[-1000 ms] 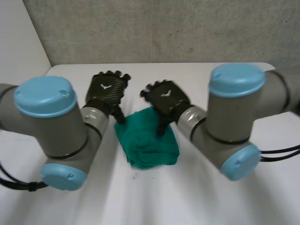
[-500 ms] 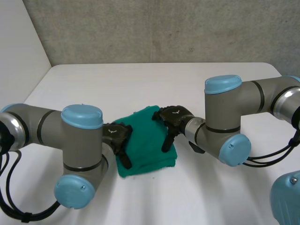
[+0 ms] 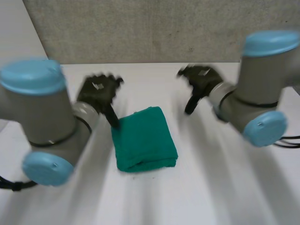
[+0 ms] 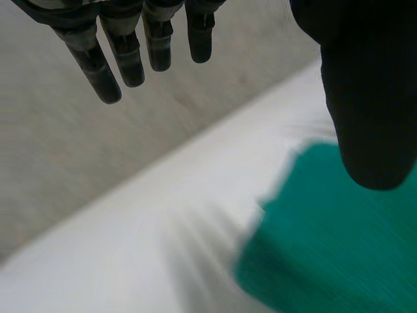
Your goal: Fold the towel.
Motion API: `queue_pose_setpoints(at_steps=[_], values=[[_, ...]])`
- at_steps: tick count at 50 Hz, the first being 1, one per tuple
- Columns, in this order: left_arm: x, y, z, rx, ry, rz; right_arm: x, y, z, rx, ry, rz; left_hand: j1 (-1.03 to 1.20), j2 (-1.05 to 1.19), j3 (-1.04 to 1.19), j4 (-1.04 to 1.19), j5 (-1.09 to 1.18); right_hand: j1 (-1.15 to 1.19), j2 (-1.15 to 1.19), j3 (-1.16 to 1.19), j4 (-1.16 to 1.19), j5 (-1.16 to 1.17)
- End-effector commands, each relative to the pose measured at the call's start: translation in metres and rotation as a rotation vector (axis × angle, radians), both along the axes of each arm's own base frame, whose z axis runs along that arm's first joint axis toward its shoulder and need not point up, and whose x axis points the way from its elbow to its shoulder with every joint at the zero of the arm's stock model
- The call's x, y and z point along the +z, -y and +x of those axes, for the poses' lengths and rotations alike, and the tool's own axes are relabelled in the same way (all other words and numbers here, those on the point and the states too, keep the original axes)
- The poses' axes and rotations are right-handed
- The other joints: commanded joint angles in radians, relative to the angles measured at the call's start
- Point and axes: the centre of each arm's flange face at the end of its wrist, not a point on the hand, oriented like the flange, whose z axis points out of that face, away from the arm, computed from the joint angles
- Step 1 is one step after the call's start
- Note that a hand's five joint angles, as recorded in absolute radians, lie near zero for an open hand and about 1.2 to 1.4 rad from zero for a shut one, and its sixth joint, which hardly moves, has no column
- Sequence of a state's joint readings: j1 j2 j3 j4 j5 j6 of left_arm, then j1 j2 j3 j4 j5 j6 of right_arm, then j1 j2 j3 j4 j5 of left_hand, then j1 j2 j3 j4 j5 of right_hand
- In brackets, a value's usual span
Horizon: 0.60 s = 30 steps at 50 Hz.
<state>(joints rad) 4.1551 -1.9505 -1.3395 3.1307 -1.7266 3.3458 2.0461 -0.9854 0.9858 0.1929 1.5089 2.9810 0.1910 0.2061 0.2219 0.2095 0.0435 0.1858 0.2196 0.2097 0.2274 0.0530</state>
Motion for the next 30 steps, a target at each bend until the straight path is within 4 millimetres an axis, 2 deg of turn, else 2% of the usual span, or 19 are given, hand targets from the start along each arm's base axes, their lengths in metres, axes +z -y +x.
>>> queue_pose_setpoints(at_steps=[1,4,9,17,20,30], values=[[0.077,0.016,0.037,0.092,-0.130,-0.150,0.077,0.008,-0.062,-0.216,0.169,-0.224,-0.013,-0.028,-0.044,-0.031,-0.040,-0.011,-0.045,-0.035,-0.053,-0.053],[0.088,0.016,0.047,0.086,-0.172,-0.129,0.089,0.008,-0.080,-0.265,0.171,-0.244,-0.013,-0.028,-0.044,-0.031,-0.040,-0.011,-0.045,-0.035,-0.053,-0.053],[0.097,0.016,0.062,0.047,-0.279,-0.037,0.089,0.001,-0.089,-0.279,0.126,-0.202,-0.004,-0.019,-0.035,-0.022,-0.031,-0.011,-0.045,-0.035,-0.053,-0.053],[0.103,0.011,0.070,0.042,-0.319,-0.029,0.091,-0.006,-0.090,-0.276,0.102,-0.182,-0.010,-0.025,-0.041,-0.028,-0.037,-0.011,-0.045,-0.035,-0.053,-0.053],[0.104,0.010,0.070,0.040,-0.320,-0.032,0.097,-0.009,-0.091,-0.277,0.109,-0.197,-0.010,-0.025,-0.041,-0.028,-0.037,-0.011,-0.045,-0.035,-0.053,-0.053],[0.104,0.003,0.071,0.033,-0.322,-0.032,0.096,-0.011,-0.090,-0.272,0.109,-0.192,-0.016,-0.031,-0.047,-0.034,-0.043,-0.011,-0.045,-0.035,-0.053,-0.053]])
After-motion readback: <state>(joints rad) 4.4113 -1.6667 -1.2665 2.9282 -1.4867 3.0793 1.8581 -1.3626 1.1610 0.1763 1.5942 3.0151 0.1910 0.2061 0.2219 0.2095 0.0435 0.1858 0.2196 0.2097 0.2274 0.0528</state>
